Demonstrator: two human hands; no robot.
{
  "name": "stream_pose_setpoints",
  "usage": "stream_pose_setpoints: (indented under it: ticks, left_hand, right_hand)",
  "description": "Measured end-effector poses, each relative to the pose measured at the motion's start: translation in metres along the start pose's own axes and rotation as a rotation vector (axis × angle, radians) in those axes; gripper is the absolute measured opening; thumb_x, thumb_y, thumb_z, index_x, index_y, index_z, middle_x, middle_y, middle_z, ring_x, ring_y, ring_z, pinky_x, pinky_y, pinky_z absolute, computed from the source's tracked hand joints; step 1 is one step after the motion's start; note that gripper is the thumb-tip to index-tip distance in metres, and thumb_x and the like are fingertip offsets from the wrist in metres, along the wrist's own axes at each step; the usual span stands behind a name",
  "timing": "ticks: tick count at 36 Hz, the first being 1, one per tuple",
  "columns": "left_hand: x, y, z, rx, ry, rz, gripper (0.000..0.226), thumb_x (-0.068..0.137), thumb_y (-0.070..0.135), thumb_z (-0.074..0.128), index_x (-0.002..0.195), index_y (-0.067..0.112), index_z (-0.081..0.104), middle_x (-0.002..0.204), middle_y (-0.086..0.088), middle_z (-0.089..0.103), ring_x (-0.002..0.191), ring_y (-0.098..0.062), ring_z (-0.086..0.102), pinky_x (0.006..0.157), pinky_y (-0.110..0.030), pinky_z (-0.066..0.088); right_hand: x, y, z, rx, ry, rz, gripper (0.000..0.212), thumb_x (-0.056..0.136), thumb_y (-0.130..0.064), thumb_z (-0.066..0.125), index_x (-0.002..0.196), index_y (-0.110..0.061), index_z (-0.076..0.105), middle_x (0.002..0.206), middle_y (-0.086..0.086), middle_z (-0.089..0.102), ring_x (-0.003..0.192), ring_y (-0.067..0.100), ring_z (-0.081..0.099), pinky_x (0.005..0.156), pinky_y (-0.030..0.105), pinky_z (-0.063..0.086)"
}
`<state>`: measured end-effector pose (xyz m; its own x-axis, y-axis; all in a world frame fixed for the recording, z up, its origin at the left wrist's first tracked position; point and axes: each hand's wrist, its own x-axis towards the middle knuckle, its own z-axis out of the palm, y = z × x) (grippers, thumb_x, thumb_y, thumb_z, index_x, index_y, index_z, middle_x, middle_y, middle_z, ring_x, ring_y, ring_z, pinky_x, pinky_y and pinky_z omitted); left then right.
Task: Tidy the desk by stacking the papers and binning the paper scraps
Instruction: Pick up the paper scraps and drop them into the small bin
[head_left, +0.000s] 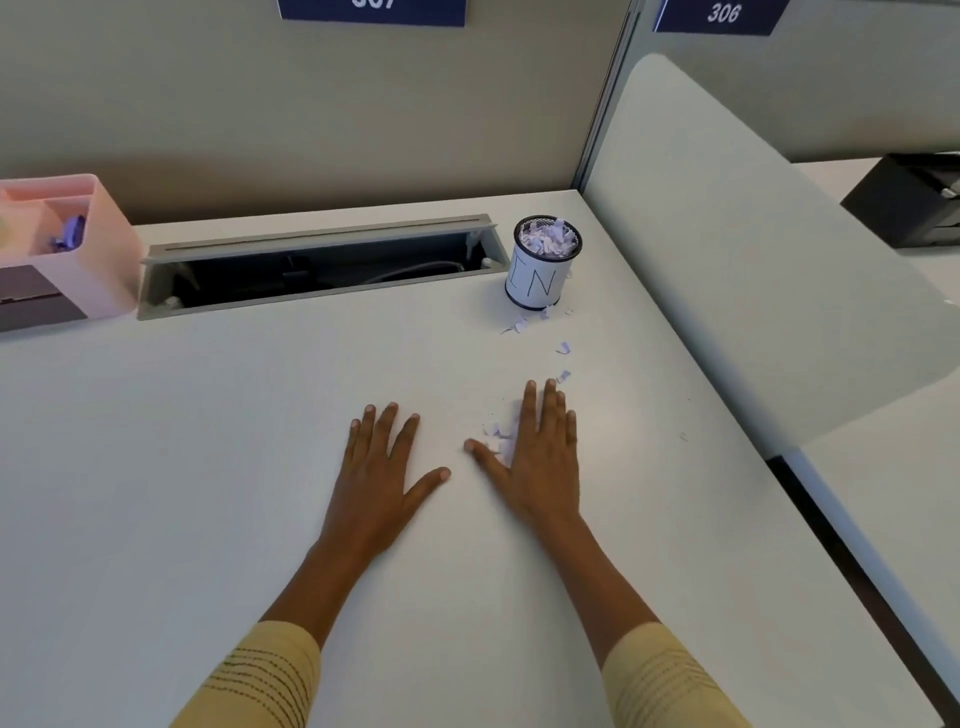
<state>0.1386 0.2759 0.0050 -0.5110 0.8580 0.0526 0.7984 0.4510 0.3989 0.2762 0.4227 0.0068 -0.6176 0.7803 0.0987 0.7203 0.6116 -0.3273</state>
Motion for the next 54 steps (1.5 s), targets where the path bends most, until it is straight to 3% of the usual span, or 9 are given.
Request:
stream_pose_setpoints:
  ticks: [11, 14, 21, 34, 38, 42, 46, 49, 54]
  left_hand:
    - [0.04, -0.014, -0.007, -0.024, 0.087, -0.073, 0.076, 0.089, 0.065, 0.027, 0.137, 0.012, 0.049, 0.144, -0.014, 0.041, 0.135, -0.028, 0.031, 0.115, -0.042, 0.021]
    - [0.044, -0.014, -0.005, 0.008, 0.116, -0.072, 0.073, 0.089, 0.064, 0.029, 0.134, 0.012, 0.052, 0.14, -0.013, 0.044, 0.13, -0.027, 0.032, 0.112, -0.045, 0.028]
    - [0.042, -0.013, -0.005, 0.025, 0.144, -0.079, 0.068, 0.09, 0.061, 0.032, 0.131, 0.012, 0.055, 0.137, -0.012, 0.046, 0.128, -0.025, 0.033, 0.11, -0.046, 0.032]
    - [0.041, -0.013, -0.007, 0.018, 0.091, -0.094, 0.07, 0.09, 0.062, 0.03, 0.132, 0.012, 0.055, 0.139, -0.014, 0.047, 0.131, -0.032, 0.039, 0.112, -0.047, 0.03]
    - [0.041, -0.014, -0.007, 0.017, 0.085, -0.099, 0.07, 0.09, 0.063, 0.03, 0.133, 0.013, 0.055, 0.14, -0.013, 0.046, 0.131, -0.032, 0.038, 0.111, -0.047, 0.03]
    - [0.041, -0.014, -0.007, 0.013, 0.08, -0.1, 0.07, 0.09, 0.062, 0.03, 0.133, 0.013, 0.055, 0.14, -0.012, 0.046, 0.132, -0.031, 0.039, 0.111, -0.046, 0.03]
    - [0.041, -0.015, -0.006, 0.015, 0.074, -0.1, 0.069, 0.09, 0.063, 0.031, 0.133, 0.014, 0.055, 0.14, -0.011, 0.046, 0.132, -0.029, 0.038, 0.112, -0.045, 0.03]
    - [0.041, -0.015, -0.006, 0.015, 0.066, -0.109, 0.069, 0.09, 0.064, 0.031, 0.133, 0.015, 0.054, 0.141, -0.01, 0.045, 0.134, -0.03, 0.037, 0.112, -0.045, 0.03]
    - [0.042, -0.014, -0.006, 0.013, 0.086, -0.102, 0.068, 0.089, 0.063, 0.032, 0.131, 0.015, 0.057, 0.139, -0.009, 0.047, 0.132, -0.027, 0.037, 0.11, -0.044, 0.032]
  right_hand:
    - [0.088, 0.036, -0.001, -0.033, 0.087, 0.004, 0.067, 0.088, -0.063, 0.035, 0.147, -0.032, 0.027, 0.156, 0.014, 0.021, 0.142, 0.039, 0.02, 0.113, 0.048, 0.02]
    - [0.097, 0.036, -0.006, -0.175, 0.215, -0.133, 0.041, 0.088, -0.049, 0.044, 0.118, -0.025, 0.059, 0.117, 0.011, 0.058, 0.105, 0.033, 0.055, 0.083, 0.041, 0.044]
    - [0.116, 0.047, -0.011, -0.278, 0.243, -0.177, 0.032, 0.091, -0.034, 0.04, 0.075, -0.011, 0.055, 0.065, 0.006, 0.052, 0.048, 0.026, 0.051, 0.041, 0.022, 0.025]
    - [0.159, 0.063, -0.09, 1.307, -0.545, 1.037, 0.031, 0.094, -0.015, 0.055, 0.069, 0.002, 0.059, 0.059, 0.016, 0.064, 0.051, 0.028, 0.064, 0.037, 0.025, 0.05]
    - [0.164, 0.063, -0.095, 1.234, -0.667, 0.964, 0.03, 0.095, -0.017, 0.052, 0.077, 0.003, 0.065, 0.071, 0.019, 0.069, 0.064, 0.028, 0.066, 0.066, 0.029, 0.057]
    - [0.18, 0.055, -0.116, 1.313, -0.619, 0.894, 0.02, 0.094, -0.016, 0.053, 0.088, 0.002, 0.061, 0.072, 0.014, 0.07, 0.06, 0.029, 0.069, 0.054, 0.027, 0.057]
    - [0.205, 0.043, -0.145, 1.57, -0.547, 0.733, 0.043, 0.041, 0.001, 0.091, 0.077, 0.009, 0.07, 0.076, 0.021, 0.069, 0.062, 0.031, 0.069, 0.065, 0.039, 0.058]
    - [0.227, 0.028, -0.163, 1.714, -0.348, 0.675, 0.023, 0.089, -0.019, 0.062, 0.087, 0.004, 0.063, 0.072, 0.019, 0.069, 0.057, 0.027, 0.069, 0.05, 0.034, 0.058]
    - [0.262, 0.014, -0.149, 1.746, -0.139, 0.582, 0.042, 0.097, -0.037, 0.048, 0.081, 0.0, 0.06, 0.064, 0.013, 0.067, 0.06, 0.025, 0.067, 0.054, 0.032, 0.058]
